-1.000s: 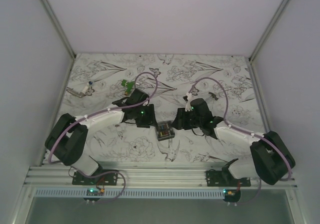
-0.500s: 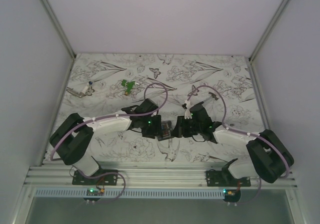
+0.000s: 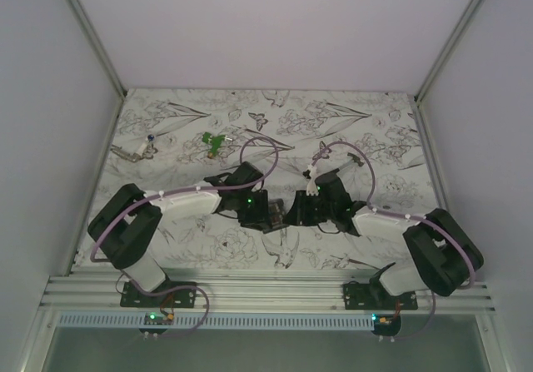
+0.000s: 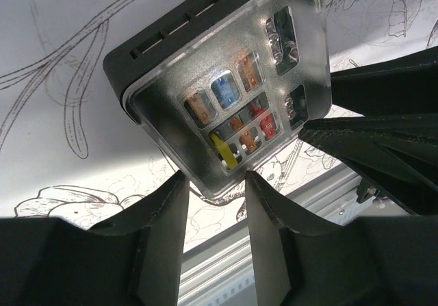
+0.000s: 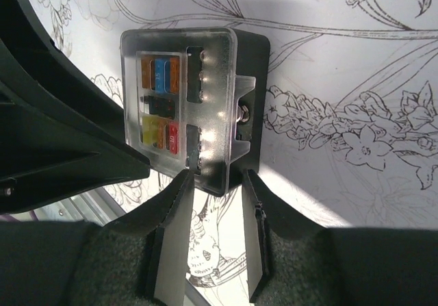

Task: Snap on the fuse box
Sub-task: Close the fuse box cover on the fuse box base.

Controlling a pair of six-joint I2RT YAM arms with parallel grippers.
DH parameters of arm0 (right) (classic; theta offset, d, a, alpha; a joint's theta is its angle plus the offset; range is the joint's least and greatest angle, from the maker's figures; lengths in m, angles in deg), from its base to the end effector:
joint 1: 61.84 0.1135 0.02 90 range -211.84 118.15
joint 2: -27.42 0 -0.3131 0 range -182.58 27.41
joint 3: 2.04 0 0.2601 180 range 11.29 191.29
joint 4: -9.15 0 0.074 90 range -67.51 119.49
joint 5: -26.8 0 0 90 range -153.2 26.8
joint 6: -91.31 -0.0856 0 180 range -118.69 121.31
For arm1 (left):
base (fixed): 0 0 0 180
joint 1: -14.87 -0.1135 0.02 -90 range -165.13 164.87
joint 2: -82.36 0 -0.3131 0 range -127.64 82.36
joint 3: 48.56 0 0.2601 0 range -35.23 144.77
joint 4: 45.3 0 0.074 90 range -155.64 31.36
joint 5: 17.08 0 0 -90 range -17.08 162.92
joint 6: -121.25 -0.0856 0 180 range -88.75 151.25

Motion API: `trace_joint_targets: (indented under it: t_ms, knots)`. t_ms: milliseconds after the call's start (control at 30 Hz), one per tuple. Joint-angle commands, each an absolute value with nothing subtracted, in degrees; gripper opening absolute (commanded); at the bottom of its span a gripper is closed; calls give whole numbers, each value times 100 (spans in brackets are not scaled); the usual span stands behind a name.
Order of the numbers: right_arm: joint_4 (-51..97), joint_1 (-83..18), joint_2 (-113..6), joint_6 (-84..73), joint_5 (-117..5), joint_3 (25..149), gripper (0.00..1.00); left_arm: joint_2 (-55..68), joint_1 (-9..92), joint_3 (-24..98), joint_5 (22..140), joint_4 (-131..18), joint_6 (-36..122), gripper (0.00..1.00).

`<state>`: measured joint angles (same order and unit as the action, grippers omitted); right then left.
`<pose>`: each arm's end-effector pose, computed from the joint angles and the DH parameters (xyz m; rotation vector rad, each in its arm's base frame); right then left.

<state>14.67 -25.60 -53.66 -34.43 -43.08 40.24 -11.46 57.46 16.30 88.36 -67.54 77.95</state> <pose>0.2121 0.1920 0.1520 -0.1990 2.5160 0.9842 0.2544 -0.2648 0.1780 0.0319 2.6955 -0.9260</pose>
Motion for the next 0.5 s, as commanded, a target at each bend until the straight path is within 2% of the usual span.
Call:
trace_joint_targets:
  t_ms: [0, 100, 167, 300, 467]
  knots:
    - [2066, -2443, -5842, -3456, -4567, 3682, 27, -1466, 5605, 1182, 8354, -6879, 7740, 39]
    - [2087, -2407, -5592, -3400, -4623, 3685, 26, -1283, 5545, 1132, 8386, -6872, 7708, 41]
    - [2153, -2387, -5148, -3306, -4705, 3777, 29, -1057, 5537, 1111, 8367, -6869, 7648, 47]
    - [2837, -2433, -4084, -2854, -5851, 4253, 49, -291, 5426, 1000, 8137, -6874, 7478, 63]
    - [2958, -3135, -3491, -2349, -7171, 4566, 66, 611, 4939, 819, 7381, -7025, 7074, 85]
